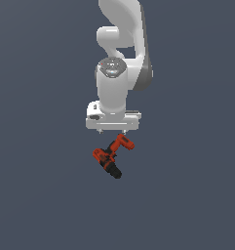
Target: Pick up the object and move it to a goal position.
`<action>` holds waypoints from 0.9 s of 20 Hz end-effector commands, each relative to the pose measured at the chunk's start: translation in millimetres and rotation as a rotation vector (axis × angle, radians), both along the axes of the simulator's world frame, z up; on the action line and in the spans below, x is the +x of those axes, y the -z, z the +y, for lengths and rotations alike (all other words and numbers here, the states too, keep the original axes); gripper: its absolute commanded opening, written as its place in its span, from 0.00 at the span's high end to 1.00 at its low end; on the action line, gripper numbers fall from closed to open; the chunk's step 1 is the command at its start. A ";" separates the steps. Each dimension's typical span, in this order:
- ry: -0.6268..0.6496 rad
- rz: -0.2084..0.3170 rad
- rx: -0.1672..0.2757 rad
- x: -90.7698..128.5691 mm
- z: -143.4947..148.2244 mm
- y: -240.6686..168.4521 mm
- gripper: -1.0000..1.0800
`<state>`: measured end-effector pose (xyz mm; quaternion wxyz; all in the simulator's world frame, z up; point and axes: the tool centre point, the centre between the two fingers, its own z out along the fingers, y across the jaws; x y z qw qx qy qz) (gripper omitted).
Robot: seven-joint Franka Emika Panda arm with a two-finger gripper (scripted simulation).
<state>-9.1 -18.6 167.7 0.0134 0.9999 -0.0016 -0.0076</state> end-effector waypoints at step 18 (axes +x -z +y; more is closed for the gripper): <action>-0.074 0.016 -0.002 4.7 9.5 6.3 0.19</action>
